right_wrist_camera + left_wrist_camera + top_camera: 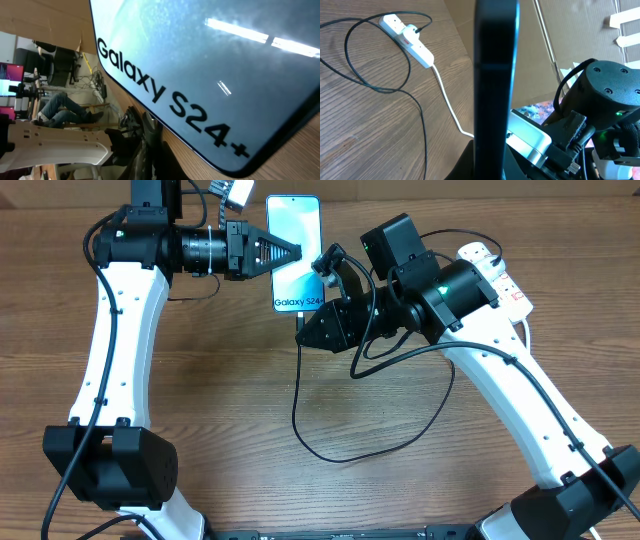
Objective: Plug charger to phone and switch on socket
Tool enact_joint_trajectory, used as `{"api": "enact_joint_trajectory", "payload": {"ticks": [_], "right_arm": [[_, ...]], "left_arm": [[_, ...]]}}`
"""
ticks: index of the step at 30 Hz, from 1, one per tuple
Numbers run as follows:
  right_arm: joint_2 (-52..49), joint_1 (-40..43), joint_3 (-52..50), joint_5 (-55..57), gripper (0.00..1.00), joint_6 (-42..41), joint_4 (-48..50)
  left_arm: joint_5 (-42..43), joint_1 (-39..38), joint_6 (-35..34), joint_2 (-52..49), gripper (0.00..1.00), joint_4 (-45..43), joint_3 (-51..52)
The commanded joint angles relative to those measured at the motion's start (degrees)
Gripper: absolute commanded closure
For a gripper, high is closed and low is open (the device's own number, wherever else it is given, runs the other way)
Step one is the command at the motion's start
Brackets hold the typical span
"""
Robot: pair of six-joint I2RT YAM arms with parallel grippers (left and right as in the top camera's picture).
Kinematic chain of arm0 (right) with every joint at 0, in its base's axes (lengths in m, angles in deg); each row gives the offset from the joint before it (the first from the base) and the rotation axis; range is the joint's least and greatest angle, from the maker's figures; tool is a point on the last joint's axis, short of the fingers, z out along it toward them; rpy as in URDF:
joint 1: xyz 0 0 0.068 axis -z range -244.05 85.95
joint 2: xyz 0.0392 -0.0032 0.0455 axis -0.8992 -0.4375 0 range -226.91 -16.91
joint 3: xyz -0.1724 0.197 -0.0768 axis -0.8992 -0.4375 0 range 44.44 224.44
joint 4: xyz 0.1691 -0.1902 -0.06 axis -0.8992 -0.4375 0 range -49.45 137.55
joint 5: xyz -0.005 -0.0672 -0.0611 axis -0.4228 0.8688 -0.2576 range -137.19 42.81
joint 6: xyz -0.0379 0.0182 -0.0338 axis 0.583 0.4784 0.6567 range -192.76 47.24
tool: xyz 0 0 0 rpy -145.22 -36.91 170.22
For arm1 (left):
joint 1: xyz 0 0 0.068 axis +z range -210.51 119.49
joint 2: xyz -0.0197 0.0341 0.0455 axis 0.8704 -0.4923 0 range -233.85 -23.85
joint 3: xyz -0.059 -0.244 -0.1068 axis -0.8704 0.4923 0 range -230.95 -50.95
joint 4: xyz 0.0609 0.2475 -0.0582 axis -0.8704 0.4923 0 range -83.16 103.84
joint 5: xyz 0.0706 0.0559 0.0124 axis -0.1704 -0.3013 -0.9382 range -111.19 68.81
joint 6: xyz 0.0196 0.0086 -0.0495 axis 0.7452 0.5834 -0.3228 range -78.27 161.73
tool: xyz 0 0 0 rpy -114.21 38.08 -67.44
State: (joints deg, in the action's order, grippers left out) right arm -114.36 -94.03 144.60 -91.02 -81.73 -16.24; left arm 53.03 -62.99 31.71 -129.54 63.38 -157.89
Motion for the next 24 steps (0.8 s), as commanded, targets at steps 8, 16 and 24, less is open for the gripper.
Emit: {"api": "enact_joint_trajectory", "payload": {"ticks": [8,16,24], "right_arm": [[0.5,0.4,0.4,-1.3,0.96,0.0,0.6],[0.5,0.5,0.4,0.7,0.96,-0.2,1.4],[0.5,0.5,0.4,0.7,0.96,-1.5,3.1]], "left_arm": [[3.8,0.0,1.4,-0.1,0.96,-0.3,-0.5],[5.3,0.0,1.5,-0.1,0.96,-0.4,-0.5],[5.3,0.0,1.5,-0.1,0.96,-0.4,-0.5]]}}
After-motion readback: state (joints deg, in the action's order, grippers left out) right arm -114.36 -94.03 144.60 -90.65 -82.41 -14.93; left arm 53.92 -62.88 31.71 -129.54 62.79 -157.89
